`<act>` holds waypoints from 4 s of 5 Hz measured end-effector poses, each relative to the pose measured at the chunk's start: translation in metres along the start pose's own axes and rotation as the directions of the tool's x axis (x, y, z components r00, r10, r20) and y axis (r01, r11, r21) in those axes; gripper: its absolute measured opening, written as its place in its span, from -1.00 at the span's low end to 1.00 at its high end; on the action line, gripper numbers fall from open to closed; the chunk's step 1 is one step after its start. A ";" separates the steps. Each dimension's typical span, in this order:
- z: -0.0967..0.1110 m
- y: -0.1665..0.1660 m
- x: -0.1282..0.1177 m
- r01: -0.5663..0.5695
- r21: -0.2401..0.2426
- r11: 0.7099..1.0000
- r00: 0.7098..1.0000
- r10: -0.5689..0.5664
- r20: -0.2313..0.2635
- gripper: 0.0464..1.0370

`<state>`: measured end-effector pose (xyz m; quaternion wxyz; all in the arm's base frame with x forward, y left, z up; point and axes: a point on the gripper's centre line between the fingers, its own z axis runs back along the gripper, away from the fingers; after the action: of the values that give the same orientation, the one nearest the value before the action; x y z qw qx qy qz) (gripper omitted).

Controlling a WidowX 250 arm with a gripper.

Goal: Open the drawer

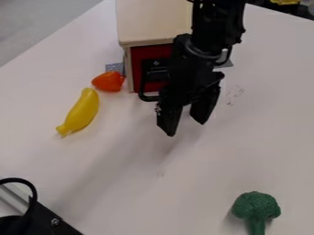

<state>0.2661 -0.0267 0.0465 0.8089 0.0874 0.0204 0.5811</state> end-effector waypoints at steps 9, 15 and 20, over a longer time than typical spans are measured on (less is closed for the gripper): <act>-0.010 -0.003 0.056 -0.234 -0.029 0.972 0.972 0.233 -0.023 0.93; -0.028 -0.019 0.074 -0.252 0.000 0.968 0.968 0.251 0.023 0.86; -0.024 0.024 0.008 -0.190 0.023 0.982 0.982 0.190 -0.006 -0.21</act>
<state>0.2428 -0.0083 0.0272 0.7487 0.0955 0.0220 0.6556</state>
